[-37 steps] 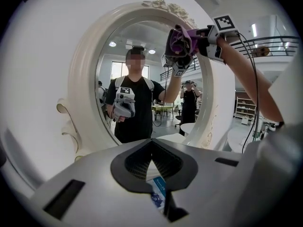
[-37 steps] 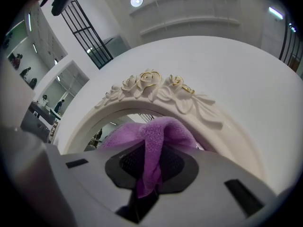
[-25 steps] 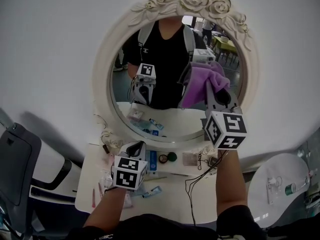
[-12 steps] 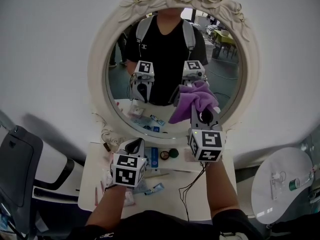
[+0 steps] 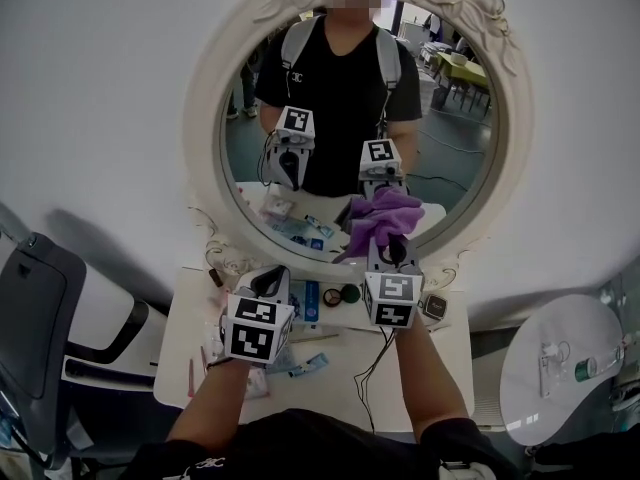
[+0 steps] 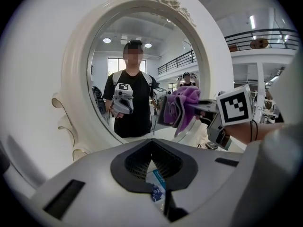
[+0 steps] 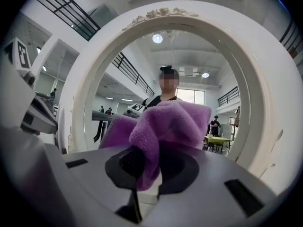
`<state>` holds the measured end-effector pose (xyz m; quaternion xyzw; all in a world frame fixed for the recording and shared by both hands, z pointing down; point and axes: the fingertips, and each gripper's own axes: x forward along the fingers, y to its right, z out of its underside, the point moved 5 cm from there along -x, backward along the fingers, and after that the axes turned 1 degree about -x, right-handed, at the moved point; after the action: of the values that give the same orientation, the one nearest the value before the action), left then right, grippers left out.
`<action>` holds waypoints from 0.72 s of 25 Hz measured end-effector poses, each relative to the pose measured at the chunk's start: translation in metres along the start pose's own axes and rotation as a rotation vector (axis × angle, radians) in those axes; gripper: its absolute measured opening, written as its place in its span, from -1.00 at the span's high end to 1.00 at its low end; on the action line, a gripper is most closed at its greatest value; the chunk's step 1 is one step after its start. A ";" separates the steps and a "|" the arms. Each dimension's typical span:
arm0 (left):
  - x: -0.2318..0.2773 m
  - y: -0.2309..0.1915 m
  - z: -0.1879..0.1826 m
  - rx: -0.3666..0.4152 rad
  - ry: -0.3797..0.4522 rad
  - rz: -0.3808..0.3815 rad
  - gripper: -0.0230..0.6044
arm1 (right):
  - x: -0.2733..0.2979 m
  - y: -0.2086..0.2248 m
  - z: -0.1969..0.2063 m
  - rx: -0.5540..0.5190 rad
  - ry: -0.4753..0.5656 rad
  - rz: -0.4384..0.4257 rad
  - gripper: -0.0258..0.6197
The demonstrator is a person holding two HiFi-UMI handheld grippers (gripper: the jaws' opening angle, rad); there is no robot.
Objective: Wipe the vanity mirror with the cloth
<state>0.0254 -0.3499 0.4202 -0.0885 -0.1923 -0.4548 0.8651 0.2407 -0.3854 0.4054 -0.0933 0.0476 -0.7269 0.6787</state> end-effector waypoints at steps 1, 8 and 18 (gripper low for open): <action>-0.001 0.001 0.000 0.001 0.001 0.001 0.91 | 0.002 -0.002 0.009 -0.006 -0.026 -0.008 0.77; -0.008 0.010 0.000 0.011 0.008 0.003 0.91 | 0.011 -0.009 0.065 0.047 -0.246 -0.064 0.76; -0.023 0.006 0.003 0.003 0.012 -0.037 0.91 | 0.021 -0.023 0.131 0.157 -0.500 -0.113 0.75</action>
<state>0.0182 -0.3281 0.4140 -0.0809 -0.1895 -0.4710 0.8577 0.2431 -0.3973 0.5398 -0.2196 -0.1833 -0.7194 0.6329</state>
